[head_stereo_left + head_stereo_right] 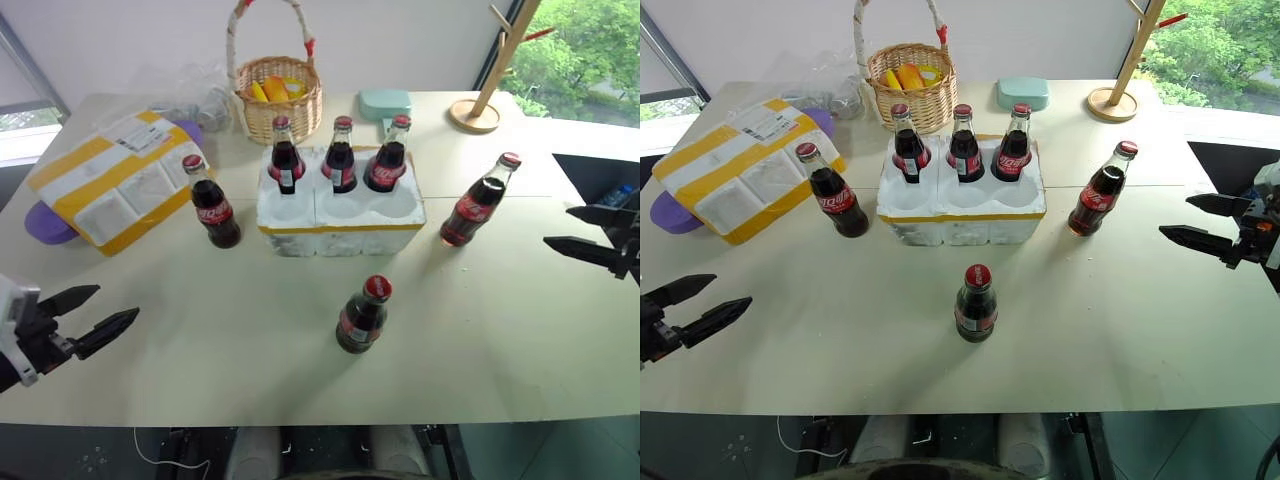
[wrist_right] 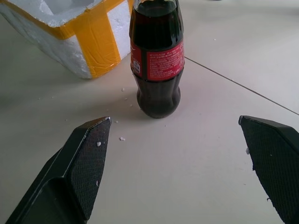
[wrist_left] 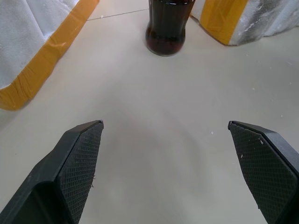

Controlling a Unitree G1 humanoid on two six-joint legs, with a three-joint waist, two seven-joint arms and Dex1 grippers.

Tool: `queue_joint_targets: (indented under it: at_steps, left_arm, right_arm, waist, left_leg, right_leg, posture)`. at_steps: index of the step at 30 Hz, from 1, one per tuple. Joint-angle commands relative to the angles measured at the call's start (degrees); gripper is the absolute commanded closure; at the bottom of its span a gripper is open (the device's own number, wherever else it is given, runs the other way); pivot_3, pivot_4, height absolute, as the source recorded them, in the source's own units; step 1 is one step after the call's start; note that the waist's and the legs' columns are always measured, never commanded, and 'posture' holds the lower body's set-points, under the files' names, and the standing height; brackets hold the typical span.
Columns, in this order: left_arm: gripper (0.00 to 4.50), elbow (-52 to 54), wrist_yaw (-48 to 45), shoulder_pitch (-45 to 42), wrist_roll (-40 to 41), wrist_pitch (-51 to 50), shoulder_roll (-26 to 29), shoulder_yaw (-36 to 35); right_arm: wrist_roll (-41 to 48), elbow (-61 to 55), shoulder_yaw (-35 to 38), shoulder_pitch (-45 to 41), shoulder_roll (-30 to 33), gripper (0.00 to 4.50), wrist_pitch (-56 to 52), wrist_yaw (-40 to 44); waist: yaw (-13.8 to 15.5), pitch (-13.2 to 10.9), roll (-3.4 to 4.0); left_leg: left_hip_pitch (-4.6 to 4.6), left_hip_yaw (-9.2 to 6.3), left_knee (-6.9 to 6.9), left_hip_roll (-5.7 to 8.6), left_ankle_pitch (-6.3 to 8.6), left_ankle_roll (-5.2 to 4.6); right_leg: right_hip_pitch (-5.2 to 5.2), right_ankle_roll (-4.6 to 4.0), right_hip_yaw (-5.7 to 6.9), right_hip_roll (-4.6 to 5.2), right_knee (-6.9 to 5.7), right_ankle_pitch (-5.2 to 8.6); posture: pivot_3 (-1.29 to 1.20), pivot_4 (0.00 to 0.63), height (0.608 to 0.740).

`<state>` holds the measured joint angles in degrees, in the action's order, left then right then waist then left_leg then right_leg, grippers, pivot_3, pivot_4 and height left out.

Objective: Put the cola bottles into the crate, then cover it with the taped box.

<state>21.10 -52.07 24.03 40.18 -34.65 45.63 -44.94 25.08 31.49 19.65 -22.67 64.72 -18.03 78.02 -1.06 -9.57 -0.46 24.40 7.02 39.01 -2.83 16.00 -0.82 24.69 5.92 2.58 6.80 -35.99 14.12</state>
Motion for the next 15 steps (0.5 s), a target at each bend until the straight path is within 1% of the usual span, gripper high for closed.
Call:
queue_joint_targets:
  at_steps: [1,10,15]
  left_arm:
    - [0.02,1.45,0.3,-0.34,1.0,0.1,0.12,-1.77]
    - [0.02,-0.63,0.72,-2.88,3.64,-3.35,1.69,-2.62]
    - [0.02,-0.55,0.95,-5.44,3.22,-2.68,3.11,-2.01]
  right_arm:
    - [0.53,0.28,1.81,-1.11,0.35,0.0,1.29,0.06]
    - [1.68,0.82,2.45,-0.81,0.4,0.0,-0.48,0.15]
    - [1.52,1.02,2.13,-1.53,0.96,0.0,-0.03,0.57]
  waist:
    - [-0.01,0.0,0.0]
    - [-0.02,0.0,0.0]
    - [0.08,0.0,0.0]
  left_leg:
    - [0.0,0.0,0.0,0.0,0.0,0.0]
    - [0.0,0.02,0.02,0.01,-0.01,-0.01]
    - [-0.01,0.02,0.04,0.02,-0.01,-0.01]
  right_leg:
    - [0.0,0.0,0.0,0.0,0.0,0.0]
    - [-0.03,0.01,0.0,-0.03,-0.01,0.0]
    - [-0.05,0.01,0.0,-0.05,-0.02,-0.01]
  posture:
    - [0.0,0.15,0.74]
    - [0.0,0.15,0.74]
    - [0.0,0.15,0.74]
